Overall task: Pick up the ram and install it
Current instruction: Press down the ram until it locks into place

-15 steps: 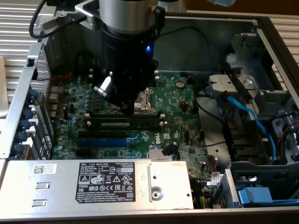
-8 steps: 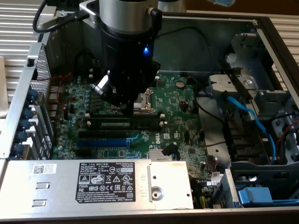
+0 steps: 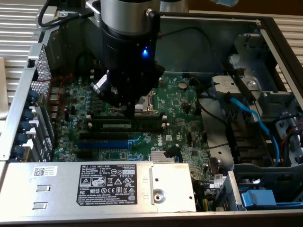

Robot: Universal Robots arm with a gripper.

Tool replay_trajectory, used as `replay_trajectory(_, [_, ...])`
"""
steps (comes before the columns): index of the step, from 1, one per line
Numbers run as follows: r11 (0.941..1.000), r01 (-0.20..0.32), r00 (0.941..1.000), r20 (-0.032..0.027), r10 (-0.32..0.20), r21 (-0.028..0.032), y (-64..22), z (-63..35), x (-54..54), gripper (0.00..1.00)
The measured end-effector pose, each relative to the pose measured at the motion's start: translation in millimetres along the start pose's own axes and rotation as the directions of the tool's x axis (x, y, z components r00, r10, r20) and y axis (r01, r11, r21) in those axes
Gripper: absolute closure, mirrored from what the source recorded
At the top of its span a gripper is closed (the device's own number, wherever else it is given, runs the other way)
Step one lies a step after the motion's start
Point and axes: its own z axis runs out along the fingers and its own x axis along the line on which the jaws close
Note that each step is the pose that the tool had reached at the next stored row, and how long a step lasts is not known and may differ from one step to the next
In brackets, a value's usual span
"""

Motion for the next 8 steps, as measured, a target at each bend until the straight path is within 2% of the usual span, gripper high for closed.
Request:
replay_trajectory(4, [0.9979,-0.065,0.9979,-0.0018,0.065,-0.0014,0.0,0.4,0.0,0.90])
replay_trajectory(8, [0.9916,-0.129,0.9916,-0.0037,0.129,-0.0026,0.0,0.6,0.0,0.90])
